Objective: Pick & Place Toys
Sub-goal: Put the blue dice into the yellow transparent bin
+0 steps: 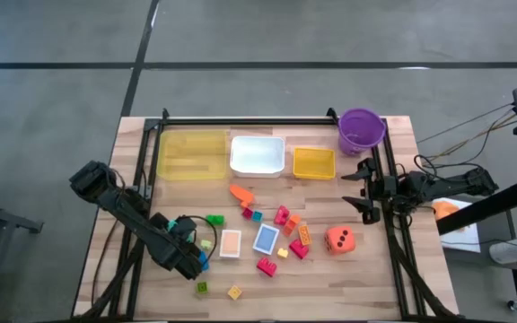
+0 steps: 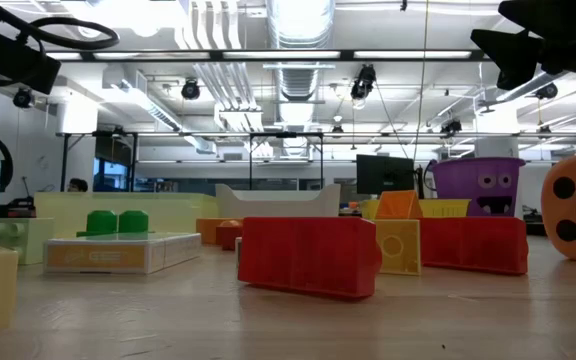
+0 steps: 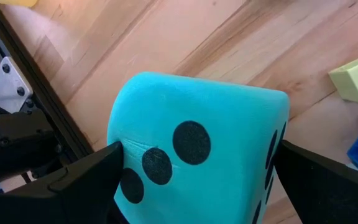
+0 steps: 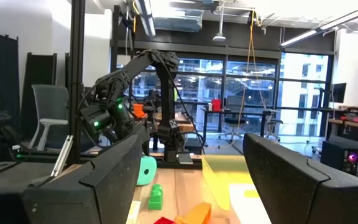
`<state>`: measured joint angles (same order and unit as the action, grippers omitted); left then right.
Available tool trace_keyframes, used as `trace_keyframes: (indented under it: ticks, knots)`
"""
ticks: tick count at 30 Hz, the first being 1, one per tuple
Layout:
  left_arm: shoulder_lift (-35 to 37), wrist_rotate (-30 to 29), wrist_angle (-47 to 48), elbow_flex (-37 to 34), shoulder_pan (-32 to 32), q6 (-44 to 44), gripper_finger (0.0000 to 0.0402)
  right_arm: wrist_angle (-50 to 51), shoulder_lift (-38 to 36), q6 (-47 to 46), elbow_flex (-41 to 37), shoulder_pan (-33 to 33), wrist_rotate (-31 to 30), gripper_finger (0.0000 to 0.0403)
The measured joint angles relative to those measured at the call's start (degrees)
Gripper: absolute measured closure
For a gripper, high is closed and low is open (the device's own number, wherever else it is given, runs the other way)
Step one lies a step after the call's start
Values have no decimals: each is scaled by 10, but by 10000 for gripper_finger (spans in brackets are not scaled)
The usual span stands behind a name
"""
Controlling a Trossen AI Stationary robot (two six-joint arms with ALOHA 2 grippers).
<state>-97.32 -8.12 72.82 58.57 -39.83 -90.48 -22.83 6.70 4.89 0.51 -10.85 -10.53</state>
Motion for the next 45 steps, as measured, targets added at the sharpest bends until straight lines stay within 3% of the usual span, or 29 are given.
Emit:
trace_keyframes:
  ticks: [15, 25, 40, 45]
  knots:
    - [-1, -10, 4, -1, -10, 35, 9, 0, 0, -2, 0, 0, 0, 123]
    - [-1, -18, 0, -1, -10, 49, 135, 0, 0, 0, 0, 0, 0, 123]
    - [-1, -12, 1, -1, -10, 93, 135, 0, 0, -2, 0, 0, 0, 123]
    - [-7, -9, 28, 30, -9, 107, 138, 0, 0, -2, 0, 0, 0, 123]
